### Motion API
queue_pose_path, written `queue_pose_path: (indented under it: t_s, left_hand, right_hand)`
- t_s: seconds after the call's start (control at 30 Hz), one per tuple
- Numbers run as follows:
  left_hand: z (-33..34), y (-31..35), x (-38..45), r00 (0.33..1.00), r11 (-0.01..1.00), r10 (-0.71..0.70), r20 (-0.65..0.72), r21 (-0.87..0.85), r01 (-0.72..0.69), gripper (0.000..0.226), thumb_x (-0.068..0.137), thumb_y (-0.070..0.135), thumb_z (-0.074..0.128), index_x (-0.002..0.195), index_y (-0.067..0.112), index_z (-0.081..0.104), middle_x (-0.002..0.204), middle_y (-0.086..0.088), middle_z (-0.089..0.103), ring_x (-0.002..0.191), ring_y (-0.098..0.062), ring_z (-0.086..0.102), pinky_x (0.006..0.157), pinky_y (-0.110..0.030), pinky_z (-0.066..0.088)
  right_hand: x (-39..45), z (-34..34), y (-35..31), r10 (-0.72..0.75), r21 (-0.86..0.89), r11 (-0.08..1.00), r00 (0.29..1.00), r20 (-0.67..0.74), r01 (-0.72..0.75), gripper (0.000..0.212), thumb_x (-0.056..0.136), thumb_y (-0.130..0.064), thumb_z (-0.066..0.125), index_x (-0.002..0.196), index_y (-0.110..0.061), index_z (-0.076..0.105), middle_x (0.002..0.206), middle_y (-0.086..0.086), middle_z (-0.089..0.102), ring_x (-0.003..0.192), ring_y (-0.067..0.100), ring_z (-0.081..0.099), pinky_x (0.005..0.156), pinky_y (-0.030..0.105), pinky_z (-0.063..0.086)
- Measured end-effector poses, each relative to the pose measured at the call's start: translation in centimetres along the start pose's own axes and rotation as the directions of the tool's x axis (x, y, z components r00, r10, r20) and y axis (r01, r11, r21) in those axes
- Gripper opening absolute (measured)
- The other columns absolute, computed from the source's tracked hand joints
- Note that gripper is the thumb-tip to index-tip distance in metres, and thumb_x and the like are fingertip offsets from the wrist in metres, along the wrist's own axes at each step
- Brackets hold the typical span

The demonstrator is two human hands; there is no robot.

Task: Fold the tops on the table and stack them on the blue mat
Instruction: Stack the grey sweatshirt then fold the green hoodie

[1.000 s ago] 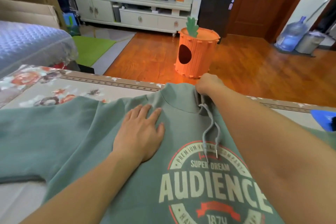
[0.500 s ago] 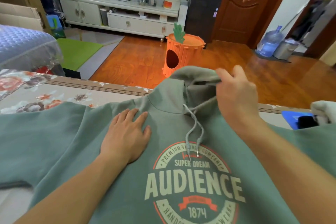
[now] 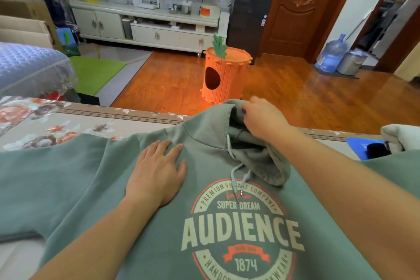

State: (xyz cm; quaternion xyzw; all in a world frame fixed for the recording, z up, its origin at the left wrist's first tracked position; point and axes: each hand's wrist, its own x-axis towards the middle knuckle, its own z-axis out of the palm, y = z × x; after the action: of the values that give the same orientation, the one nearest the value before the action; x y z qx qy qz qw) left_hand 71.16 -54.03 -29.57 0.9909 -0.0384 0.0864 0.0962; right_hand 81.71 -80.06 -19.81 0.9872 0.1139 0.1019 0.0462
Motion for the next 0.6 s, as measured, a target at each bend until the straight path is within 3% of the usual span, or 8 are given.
queue_pose_path:
  t_s: [0.07, 0.1, 0.2, 0.33, 0.43, 0.5, 0.6]
  left_hand:
    - [0.1, -0.1, 0.1, 1.0, 1.0, -0.001, 0.0, -0.003, 0.001, 0.06, 0.098, 0.052, 0.026, 0.152, 0.031, 0.042, 0.156, 0.0, 0.04, 0.144, -0.021, 0.031, 0.12, -0.037, 0.023]
    - [0.2, -0.1, 0.1, 1.0, 1.0, 0.0, 0.002, -0.002, 0.0, 0.06, 0.098, 0.052, 0.027, 0.152, 0.031, 0.042, 0.156, 0.0, 0.04, 0.144, -0.021, 0.03, 0.121, -0.037, 0.023]
    - [0.4, -0.2, 0.0, 1.0, 1.0, 0.004, -0.007, 0.003, -0.004, 0.059, 0.099, 0.051, 0.028, 0.153, 0.031, 0.04, 0.157, 0.0, 0.038, 0.145, -0.021, 0.029, 0.121, -0.036, 0.022]
    - [0.4, 0.0, 0.2, 1.0, 1.0, 0.018, -0.021, -0.015, -0.018, 0.056, 0.101, 0.05, 0.031, 0.153, 0.031, 0.039, 0.158, 0.0, 0.037, 0.146, -0.021, 0.027, 0.121, -0.036, 0.02]
    - [0.2, 0.0, 0.1, 0.999, 0.999, 0.016, -0.035, -0.036, -0.017, 0.056, 0.1, 0.05, 0.032, 0.153, 0.031, 0.04, 0.157, 0.0, 0.038, 0.146, -0.021, 0.028, 0.121, -0.037, 0.022]
    - [0.2, 0.1, 0.0, 0.999, 0.999, 0.014, -0.041, -0.036, -0.015, 0.055, 0.1, 0.049, 0.033, 0.152, 0.031, 0.041, 0.157, 0.0, 0.039, 0.145, -0.022, 0.029, 0.121, -0.037, 0.022]
    - [0.1, 0.1, 0.1, 0.999, 0.999, 0.021, -0.041, -0.039, -0.023, 0.055, 0.101, 0.049, 0.034, 0.152, 0.031, 0.041, 0.157, 0.001, 0.039, 0.145, -0.021, 0.03, 0.121, -0.037, 0.022]
  right_hand:
    - [2.0, 1.8, 0.9, 0.032, -0.152, 0.988, 0.976, 0.214, 0.001, 0.026, 0.098, -0.02, 0.047, 0.117, -0.017, 0.065, 0.121, 0.009, 0.06, 0.109, 0.03, 0.057, 0.079, 0.037, 0.047]
    - [2.3, 2.7, 1.4, 0.066, -0.186, 0.982, 0.965, 0.252, -0.019, 0.027, 0.098, -0.023, 0.048, 0.121, -0.018, 0.062, 0.125, 0.01, 0.057, 0.113, 0.032, 0.055, 0.08, 0.038, 0.045]
    - [2.7, 4.2, 2.7, 0.111, -0.225, 0.972, 0.968, 0.224, -0.06, 0.036, 0.096, -0.024, 0.054, 0.131, -0.019, 0.047, 0.129, 0.014, 0.046, 0.113, 0.038, 0.05, 0.082, 0.043, 0.047]
    - [3.1, 3.3, 2.9, 0.256, -0.441, 0.893, 0.905, 0.34, -0.087, 0.061, 0.097, -0.02, 0.049, 0.152, -0.026, 0.023, 0.143, 0.014, 0.033, 0.116, 0.043, 0.053, 0.081, 0.05, 0.054]
    - [2.8, 1.5, 3.0, 0.307, -0.51, 0.842, 0.933, 0.188, -0.174, 0.068, 0.094, -0.015, 0.054, 0.153, -0.016, 0.02, 0.14, 0.017, 0.034, 0.101, 0.037, 0.061, 0.067, 0.043, 0.056]
    - [2.7, -0.4, 3.5, 0.211, -0.464, 0.863, 0.977, -0.027, -0.2, 0.073, 0.091, -0.013, 0.063, 0.152, -0.011, 0.023, 0.136, 0.019, 0.043, 0.09, 0.031, 0.065, 0.054, 0.035, 0.05]
    - [2.4, -4.4, 4.3, 0.085, -0.333, 0.926, 0.956, -0.282, -0.18, 0.071, 0.093, -0.013, 0.061, 0.152, -0.012, 0.023, 0.139, 0.021, 0.045, 0.077, 0.032, 0.066, 0.051, 0.034, 0.046]
